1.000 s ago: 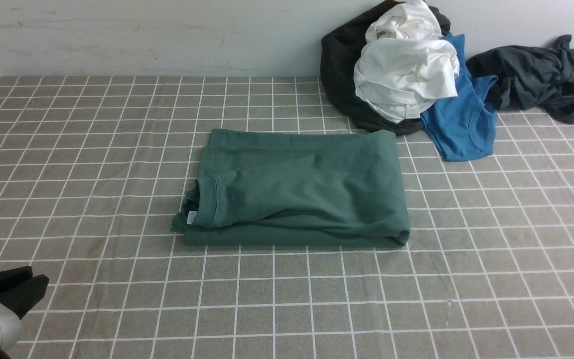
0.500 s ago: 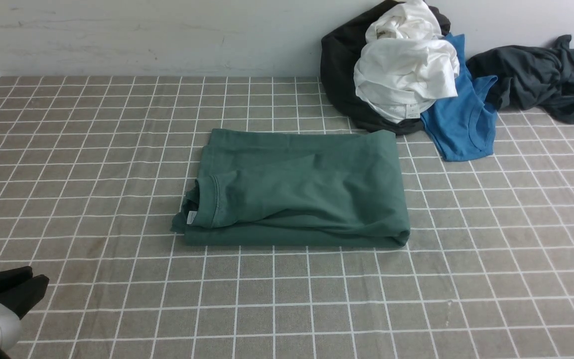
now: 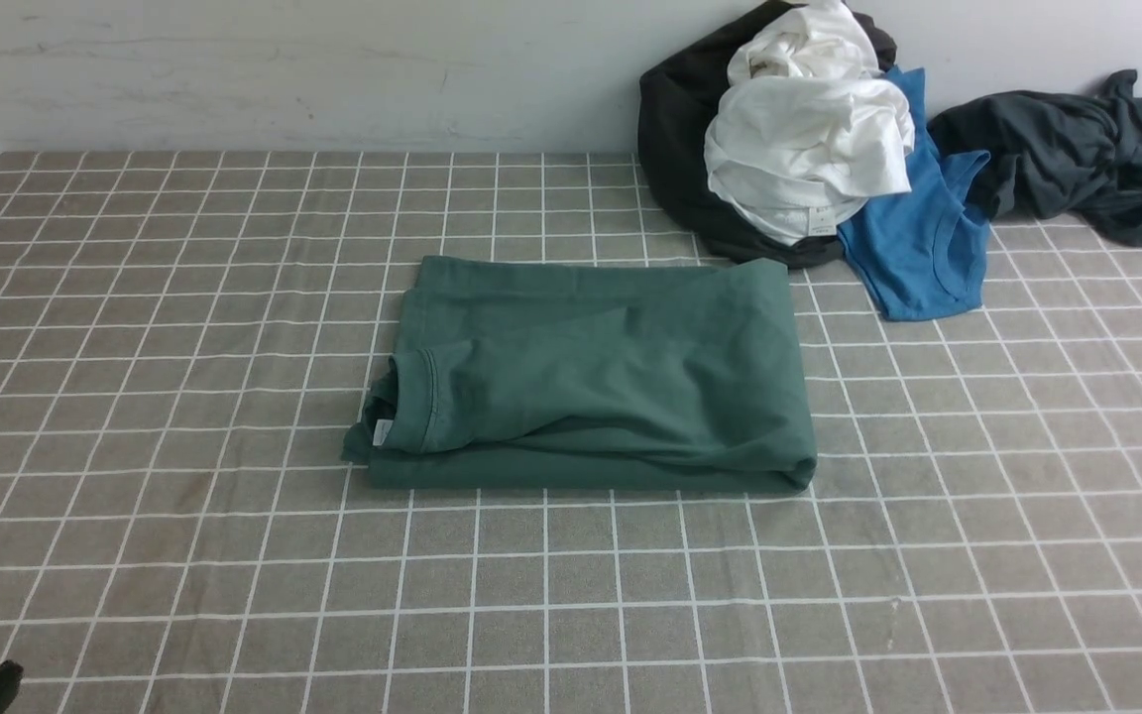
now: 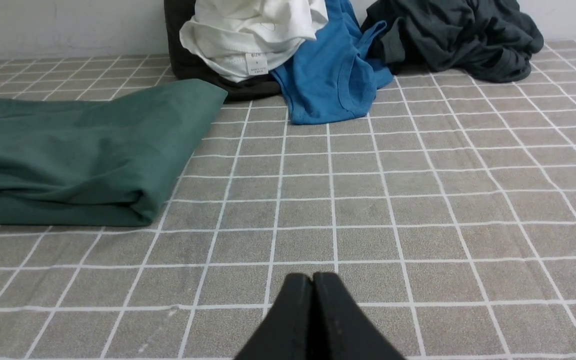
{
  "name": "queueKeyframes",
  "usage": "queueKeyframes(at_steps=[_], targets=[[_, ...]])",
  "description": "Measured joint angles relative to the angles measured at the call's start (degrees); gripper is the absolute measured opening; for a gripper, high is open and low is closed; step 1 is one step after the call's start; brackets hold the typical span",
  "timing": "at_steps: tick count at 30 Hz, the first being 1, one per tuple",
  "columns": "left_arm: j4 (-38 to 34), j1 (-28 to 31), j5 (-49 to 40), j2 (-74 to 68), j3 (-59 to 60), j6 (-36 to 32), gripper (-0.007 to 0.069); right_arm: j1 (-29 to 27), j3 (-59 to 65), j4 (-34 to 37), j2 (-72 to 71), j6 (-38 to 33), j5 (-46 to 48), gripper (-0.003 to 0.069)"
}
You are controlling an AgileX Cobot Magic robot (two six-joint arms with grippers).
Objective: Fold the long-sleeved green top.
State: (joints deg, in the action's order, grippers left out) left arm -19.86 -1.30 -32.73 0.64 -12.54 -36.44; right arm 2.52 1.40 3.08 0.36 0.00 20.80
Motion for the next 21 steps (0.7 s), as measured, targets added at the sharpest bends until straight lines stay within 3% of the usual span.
queueKeyframes(at_steps=[4,9,21], targets=[[7.10,4.50,6.98,0.03,5.22,8.25,0.0068,0.00,0.00,0.19,0.00,0.00,0.00,-0.0014],[12.78,5.65,18.43,0.03,13.25,17.58,0.0068,0.00,0.00,0.19,0.00,0.00,0.00,-0.0014],[13.92,2.81,11.95,0.03,14.00,25.73,0.0068,0.00,0.00,0.19,0.00,0.00,0.00,-0.0014]])
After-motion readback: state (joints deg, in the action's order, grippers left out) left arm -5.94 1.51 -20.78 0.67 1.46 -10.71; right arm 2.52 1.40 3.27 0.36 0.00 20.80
